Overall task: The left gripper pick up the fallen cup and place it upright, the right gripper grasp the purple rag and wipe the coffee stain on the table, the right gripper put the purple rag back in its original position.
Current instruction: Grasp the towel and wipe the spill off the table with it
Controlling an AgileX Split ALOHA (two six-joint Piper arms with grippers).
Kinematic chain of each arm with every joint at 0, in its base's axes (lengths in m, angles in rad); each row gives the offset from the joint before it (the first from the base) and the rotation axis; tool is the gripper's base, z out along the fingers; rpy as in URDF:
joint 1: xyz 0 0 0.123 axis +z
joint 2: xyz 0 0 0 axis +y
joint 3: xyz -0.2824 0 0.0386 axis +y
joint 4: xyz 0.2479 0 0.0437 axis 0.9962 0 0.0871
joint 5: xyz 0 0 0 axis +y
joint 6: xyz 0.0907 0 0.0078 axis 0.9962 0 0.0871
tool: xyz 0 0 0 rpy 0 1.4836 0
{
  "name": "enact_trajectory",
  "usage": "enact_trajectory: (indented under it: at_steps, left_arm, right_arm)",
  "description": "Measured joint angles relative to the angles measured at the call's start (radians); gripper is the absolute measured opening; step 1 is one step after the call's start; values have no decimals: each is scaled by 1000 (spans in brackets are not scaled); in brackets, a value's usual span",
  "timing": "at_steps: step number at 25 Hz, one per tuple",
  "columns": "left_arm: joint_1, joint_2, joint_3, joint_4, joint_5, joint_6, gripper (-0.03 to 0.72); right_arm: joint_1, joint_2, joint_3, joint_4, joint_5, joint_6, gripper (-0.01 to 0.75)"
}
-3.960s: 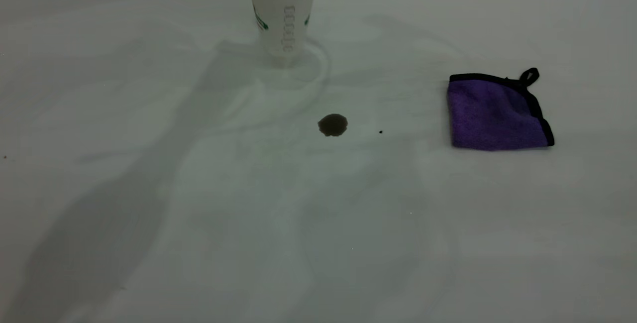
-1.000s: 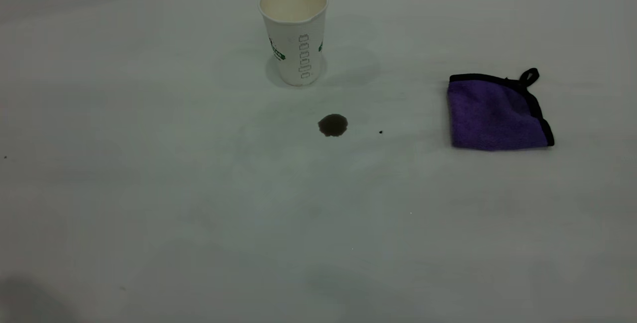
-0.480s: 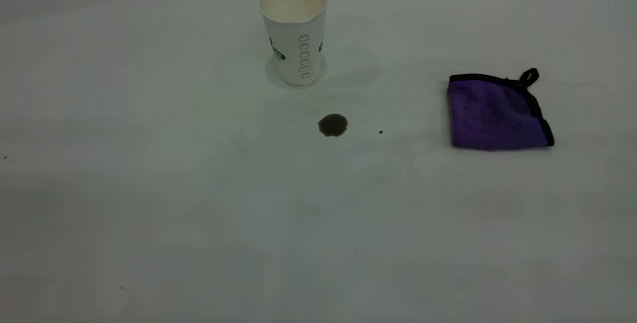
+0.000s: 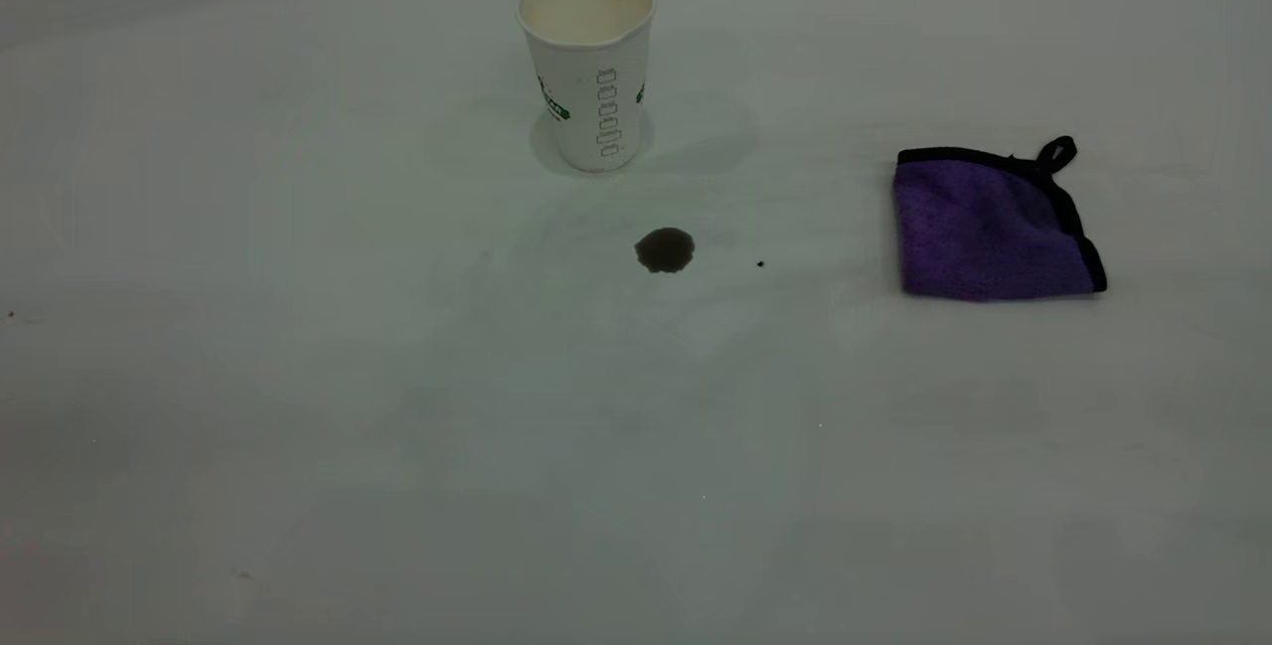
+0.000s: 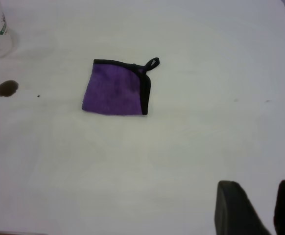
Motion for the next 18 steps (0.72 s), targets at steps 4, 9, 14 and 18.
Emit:
enact_trajectory:
  at_steps: [4,9,14,18]
  left_arm:
    - [0,-32,0,0,0,0,476]
    - [0,-38,0,0,1,2,476]
    - [0,-38,0,0,1,2,474]
    - [0,-38,0,0,1,2,474]
  right_arm:
    - [0,0,0,0,0,0,238]
    - [0,0,0,0,0,0,238]
    - [0,0,0,0,0,0,238]
    - [0,0,0,0,0,0,238]
